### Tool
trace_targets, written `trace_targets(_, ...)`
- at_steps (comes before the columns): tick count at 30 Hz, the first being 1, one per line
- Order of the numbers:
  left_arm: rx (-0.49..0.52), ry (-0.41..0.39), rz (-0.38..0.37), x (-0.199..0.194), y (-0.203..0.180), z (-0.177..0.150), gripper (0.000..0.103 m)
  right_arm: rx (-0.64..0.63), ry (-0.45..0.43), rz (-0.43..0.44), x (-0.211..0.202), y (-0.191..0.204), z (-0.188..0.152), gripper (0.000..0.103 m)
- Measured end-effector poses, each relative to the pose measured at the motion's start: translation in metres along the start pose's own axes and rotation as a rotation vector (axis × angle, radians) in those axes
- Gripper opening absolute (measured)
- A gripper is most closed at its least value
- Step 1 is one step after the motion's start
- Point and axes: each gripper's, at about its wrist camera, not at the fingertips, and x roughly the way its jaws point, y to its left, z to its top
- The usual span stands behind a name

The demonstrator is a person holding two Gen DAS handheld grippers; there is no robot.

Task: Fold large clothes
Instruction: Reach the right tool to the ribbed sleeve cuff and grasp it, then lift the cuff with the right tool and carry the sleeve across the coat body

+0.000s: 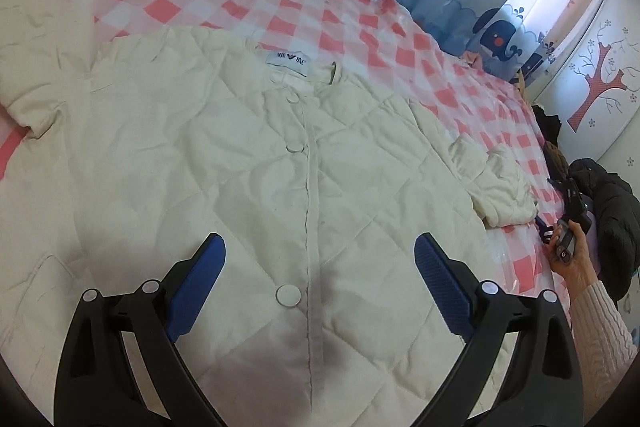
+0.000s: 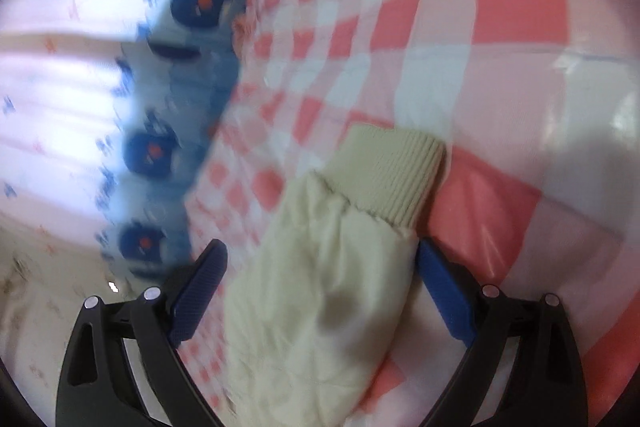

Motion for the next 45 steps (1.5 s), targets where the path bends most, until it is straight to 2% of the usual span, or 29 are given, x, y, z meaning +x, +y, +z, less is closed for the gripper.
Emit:
trace_targets(6, -0.008, -0.002, -0.007, 0.002, 0.001, -0.001, 0.092, -0.108, 0.052, -0.021, 0.015, 0.010, -0.001, 0.091)
trace_targets(7, -0.008, 0.001, -0.007, 0.002, 0.001, -0.001, 0.092, -0.128, 0.058, -0.040, 0.017, 0.012, -0.001, 0.075)
trace_targets(8, -0.011, 0.005, -0.007, 0.003, 0.002, -0.001, 0.092, -0.150, 0.069, -0.084, 0.020, 0.013, -0.001, 0.032)
trace_targets(9, -0.015, 0.006, -0.007, 0.003, 0.003, -0.001, 0.092, -0.144, 0.081, -0.085, 0.023, 0.012, -0.001, 0.015)
trace_targets(12, -0.026, 0.006, -0.006, 0.001, 0.005, -0.001, 0.092, -0.192, 0.067, -0.101, 0.020, 0.019, -0.006, 0.014)
trace_targets(14, -0.031, 0.001, -0.009, -0.001, 0.005, 0.000, 0.092, -0.202, 0.028, -0.067, 0.011, 0.027, -0.009, 0.013)
trace_targets(19, -0.036, -0.016, 0.012, -0.007, 0.008, 0.001, 0.092, -0.223, -0.106, 0.086, -0.033, 0.067, -0.021, 0.013)
trace_targets(23, -0.027, -0.023, 0.068, -0.012, 0.011, 0.004, 0.092, -0.246, -0.167, 0.177, -0.060, 0.109, -0.040, 0.013)
trace_targets(27, 0.004, -0.041, 0.127, -0.019, 0.013, 0.005, 0.092, -0.324, -0.169, 0.210, -0.071, 0.160, -0.065, 0.013)
trace_targets(31, 0.111, -0.080, 0.204, -0.033, 0.008, 0.004, 0.092, -0.432, -0.152, 0.227, -0.073, 0.214, -0.099, 0.013)
trace_targets(40, 0.121, -0.134, 0.234, -0.071, 0.033, 0.009, 0.092, -0.585, -0.079, 0.296, -0.061, 0.298, -0.185, 0.013)
trace_targets(45, 0.116, -0.159, 0.230, -0.089, 0.046, 0.011, 0.092, -0.627, -0.028, 0.339, -0.048, 0.326, -0.232, 0.013)
